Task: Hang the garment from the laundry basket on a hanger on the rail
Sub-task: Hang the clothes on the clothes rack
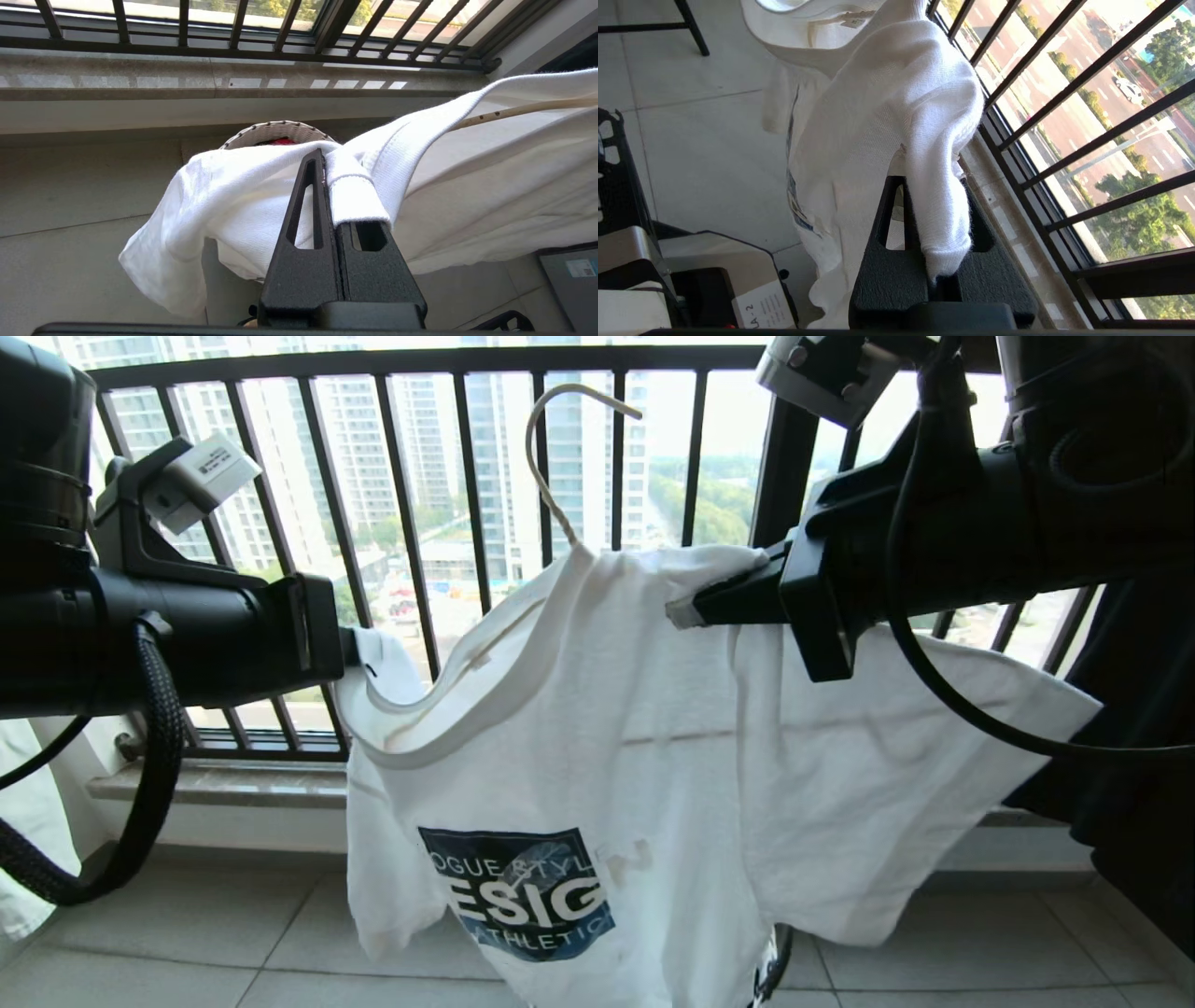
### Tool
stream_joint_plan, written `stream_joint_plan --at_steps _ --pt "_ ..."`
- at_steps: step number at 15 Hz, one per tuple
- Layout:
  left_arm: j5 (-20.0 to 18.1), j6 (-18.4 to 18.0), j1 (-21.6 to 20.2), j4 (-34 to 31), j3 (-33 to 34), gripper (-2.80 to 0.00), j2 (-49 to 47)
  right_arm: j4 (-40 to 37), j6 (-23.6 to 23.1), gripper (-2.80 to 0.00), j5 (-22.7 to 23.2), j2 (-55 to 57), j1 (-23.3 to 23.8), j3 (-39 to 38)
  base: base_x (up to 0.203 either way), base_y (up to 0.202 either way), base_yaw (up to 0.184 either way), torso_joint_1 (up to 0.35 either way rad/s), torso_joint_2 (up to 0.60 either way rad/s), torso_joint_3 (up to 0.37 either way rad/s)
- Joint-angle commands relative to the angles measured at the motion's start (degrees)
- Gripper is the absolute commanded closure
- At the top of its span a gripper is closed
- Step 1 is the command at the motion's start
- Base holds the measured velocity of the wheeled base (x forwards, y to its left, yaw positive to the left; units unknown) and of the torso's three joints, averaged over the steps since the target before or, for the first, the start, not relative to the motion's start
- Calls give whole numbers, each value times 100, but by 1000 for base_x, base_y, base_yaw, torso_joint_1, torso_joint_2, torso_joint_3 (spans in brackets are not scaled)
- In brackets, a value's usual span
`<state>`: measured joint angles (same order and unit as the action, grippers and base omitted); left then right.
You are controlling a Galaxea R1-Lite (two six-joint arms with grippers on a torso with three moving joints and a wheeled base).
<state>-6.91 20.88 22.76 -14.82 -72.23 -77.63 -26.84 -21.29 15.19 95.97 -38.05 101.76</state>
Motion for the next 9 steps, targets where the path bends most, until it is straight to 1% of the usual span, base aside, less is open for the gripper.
stream_joint_plan --at_steps 1,3,6,8,9 --pt "97 1 1 -193 -482 0 -216 333 223 0 17 124 -7 -123 0 0 0 0 0 0" --pt "324 -13 0 -438 -815 0 -424 555 239 0 11 115 0 -261 0 0 0 0 0 0" --pt "382 -21 -6 -505 -1091 0 -544 645 256 0 28 97 0 -359 0 0 0 0 0 0" --pt "392 -23 -8 -570 -1396 0 -627 684 307 0 54 43 0 -412 0 0 0 0 0 0" --pt "411 -23 -7 -743 -1566 0 -657 789 593 0 54 36 0 -418 0 0 0 0 0 0"
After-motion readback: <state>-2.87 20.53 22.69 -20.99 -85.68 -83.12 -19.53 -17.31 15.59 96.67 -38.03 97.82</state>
